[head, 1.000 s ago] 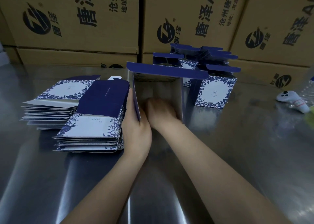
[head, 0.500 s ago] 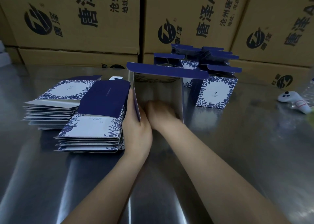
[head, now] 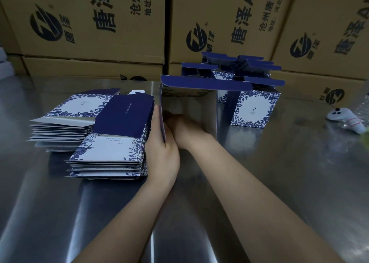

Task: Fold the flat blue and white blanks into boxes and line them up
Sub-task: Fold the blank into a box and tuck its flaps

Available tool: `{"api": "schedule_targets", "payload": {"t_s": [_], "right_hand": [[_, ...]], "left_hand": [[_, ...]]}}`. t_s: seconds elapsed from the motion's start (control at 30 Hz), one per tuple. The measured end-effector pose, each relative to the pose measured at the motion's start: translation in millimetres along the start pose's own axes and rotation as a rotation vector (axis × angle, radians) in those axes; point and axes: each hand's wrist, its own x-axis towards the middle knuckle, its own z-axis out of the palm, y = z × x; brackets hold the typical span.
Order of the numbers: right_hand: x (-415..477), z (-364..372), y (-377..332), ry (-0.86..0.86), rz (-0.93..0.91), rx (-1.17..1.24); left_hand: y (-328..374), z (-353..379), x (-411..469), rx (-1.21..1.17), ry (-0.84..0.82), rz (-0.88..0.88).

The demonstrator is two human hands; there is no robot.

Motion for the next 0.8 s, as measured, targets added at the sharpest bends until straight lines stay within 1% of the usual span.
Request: {"api": "schedule_targets", "payload": {"t_s": [0.17,0.27,0.37,0.4,0.53,0.6,0.7,0.77,0.8], "right_hand": [[8.9,-0.1,-0.4,-0.059,0.025,-0.008],[1.1,-1.7,-1.2,0.025,-0.013,0.002],[-4.8,-1.2,-0.8,0.110,-0.013,-0.049],[-5.1,-0.8,-1.0,0.096,-0.002,-0.046],[-0.1,-2.5,-1.0,-0.047,0.049,-0.030],[0.8,-3.2,0.3,-0.054,0.050,-0.009],[-4.0,-2.7,2.3,0.054,0.011,-0.026],[-7.4,-0.9,2.8,0.137,0.015,-0.074],[-8.4,-0.1,2.9,0.148,0.030,-0.082]], "left_hand": [[0.5,0.1,3.1,0.000,0.033,-0.023],[2.0,-0.7,1.5,0.013,0.018,-0.017],[4.6,-1.5,-0.2,0.031,0.004,-0.001],[5.4,-1.9,-0.7,0.033,0.002,-0.001],[5.7,-1.3,-0.6,0.060,0.010,-0.008],[5.9,-1.3,-0.7,0.068,0.006,-0.011],[8.7,-2.2,-3.3,0.071,-0.011,0.007],[10.3,-3.3,-4.2,0.070,-0.019,0.020],[10.1,-3.5,-4.3,0.070,-0.021,0.019]]}}
